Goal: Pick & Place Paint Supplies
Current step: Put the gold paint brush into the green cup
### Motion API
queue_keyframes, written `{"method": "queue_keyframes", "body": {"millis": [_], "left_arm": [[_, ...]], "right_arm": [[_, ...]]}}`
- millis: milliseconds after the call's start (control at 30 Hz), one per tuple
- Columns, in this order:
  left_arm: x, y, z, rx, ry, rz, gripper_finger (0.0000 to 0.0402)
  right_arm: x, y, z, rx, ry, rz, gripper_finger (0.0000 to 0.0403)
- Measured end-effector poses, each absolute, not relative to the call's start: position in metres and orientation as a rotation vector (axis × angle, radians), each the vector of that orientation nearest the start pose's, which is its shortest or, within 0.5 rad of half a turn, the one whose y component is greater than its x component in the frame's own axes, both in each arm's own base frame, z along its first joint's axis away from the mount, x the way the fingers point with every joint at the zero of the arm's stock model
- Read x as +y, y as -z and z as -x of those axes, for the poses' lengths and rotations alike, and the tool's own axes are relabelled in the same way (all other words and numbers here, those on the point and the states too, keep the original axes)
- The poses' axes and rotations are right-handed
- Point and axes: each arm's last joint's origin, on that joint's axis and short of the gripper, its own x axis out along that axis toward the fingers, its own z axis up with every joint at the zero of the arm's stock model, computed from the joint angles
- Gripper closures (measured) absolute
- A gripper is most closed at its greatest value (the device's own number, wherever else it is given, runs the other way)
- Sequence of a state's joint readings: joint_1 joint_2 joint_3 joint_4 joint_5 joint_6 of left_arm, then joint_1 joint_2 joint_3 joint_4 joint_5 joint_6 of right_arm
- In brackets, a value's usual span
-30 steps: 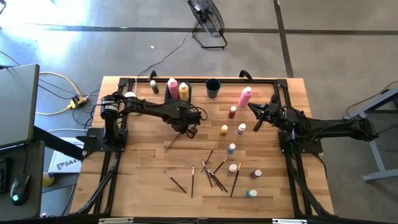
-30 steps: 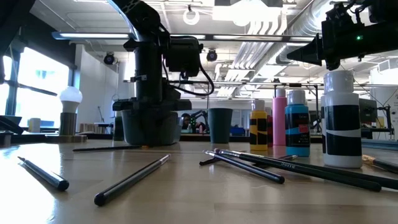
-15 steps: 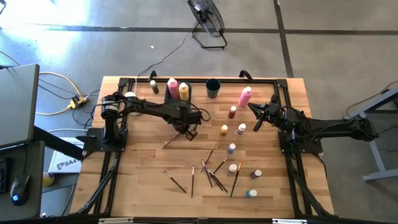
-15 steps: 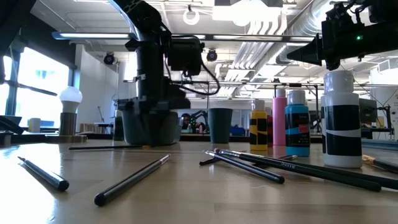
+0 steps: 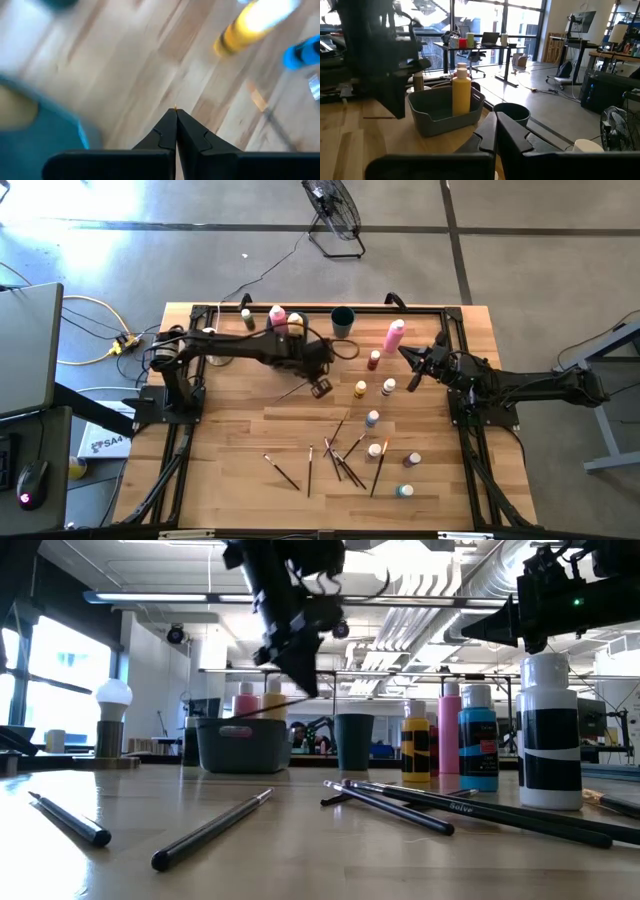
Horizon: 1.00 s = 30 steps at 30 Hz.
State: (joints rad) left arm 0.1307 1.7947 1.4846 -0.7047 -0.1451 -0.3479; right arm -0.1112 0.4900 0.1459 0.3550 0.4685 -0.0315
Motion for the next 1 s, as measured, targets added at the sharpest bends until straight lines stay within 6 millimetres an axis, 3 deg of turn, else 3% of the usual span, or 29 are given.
{"method": "queue_keyframes", "body": {"millis": [300,400,600,1000], "left_arm": [[0.055,-0.307,-0.381,0.782,-0.342,0.165,0.0401],[0.059,-0.317,-0.382,0.716,-0.394,0.084,0.0401],[0.074,-0.329,-0.383,0.618,-0.492,-0.035,0.0401],[0.108,-0.34,-0.383,0.494,-0.423,-0.039,0.0401]], "right_arm": [[-0.028,-0.203,-0.129,-0.002,0.58,0.029,0.04],[-0.028,-0.202,-0.129,0.0,0.58,0.029,0.04],[-0.028,-0.202,-0.129,0.0,0.58,0.029,0.04],[-0.028,-0.203,-0.129,-0.002,0.58,0.029,0.04]]}}
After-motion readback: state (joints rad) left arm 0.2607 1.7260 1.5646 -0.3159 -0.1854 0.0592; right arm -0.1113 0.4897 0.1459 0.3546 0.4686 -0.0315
